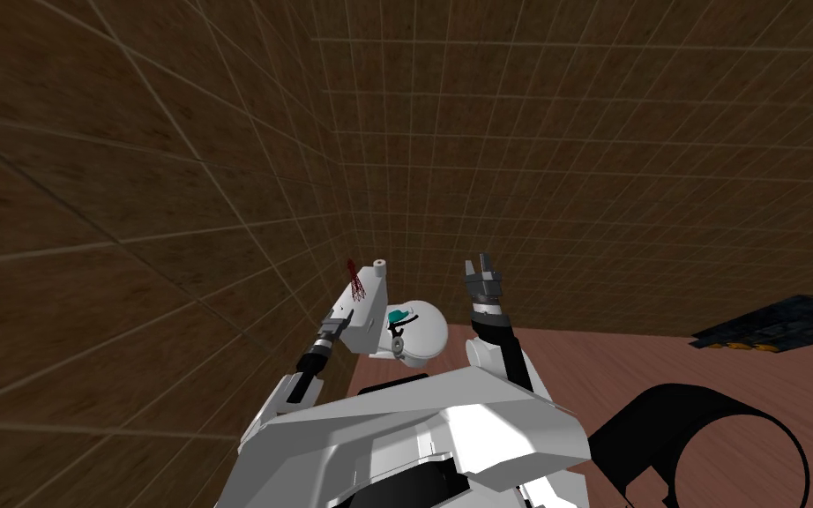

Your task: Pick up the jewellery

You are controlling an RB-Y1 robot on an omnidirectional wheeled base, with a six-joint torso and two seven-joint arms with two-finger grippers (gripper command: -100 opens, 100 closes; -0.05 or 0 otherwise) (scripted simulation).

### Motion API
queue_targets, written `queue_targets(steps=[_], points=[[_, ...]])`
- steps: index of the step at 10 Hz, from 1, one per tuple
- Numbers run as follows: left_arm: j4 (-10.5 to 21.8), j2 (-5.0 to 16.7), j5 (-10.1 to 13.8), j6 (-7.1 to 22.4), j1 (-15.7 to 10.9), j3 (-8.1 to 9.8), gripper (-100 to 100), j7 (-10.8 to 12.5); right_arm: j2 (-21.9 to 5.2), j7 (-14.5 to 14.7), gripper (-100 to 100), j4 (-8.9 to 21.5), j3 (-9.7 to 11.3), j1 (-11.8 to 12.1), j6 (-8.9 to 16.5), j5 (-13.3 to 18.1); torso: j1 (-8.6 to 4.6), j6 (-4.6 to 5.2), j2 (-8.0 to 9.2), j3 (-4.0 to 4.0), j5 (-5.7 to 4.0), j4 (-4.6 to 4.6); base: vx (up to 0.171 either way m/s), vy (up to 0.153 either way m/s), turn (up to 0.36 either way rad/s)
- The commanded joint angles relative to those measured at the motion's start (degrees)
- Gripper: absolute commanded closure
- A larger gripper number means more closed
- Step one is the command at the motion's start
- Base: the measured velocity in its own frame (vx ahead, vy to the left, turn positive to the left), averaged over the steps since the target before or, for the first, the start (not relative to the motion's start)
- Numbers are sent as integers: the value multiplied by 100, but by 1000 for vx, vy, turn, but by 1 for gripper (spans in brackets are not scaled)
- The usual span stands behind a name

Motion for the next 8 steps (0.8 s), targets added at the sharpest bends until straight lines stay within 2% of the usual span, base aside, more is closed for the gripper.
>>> queue_targets(steps=[1, 6, 7, 8], points=[[-32, 23, -2, 174, -109, -15, -100, 100, 0, 0, 0, 0, 0, 0, 0, 0, 0, 0, 0, 0, 0, 0, -35, -17, -30], [-226, 256, -18, 722, -393, -94, -100, 408, 0, 0, 0, 0, 0, 0, 0, 0, -1, 0, 2, 1, 0, 0, -33, -17, -28], [-227, 243, -15, 651, -341, -90, -100, 382, 0, 0, 0, 0, 0, 0, 0, 0, -1, 0, 2, 1, 0, 0, -16, -6, -5], [-228, 247, -15, 673, -349, -91, 0, 394, 0, 0, 0, 0, 0, 0, 0, 0, 2, -1, -3, -1, 1, -1, 0, 0, 0]])
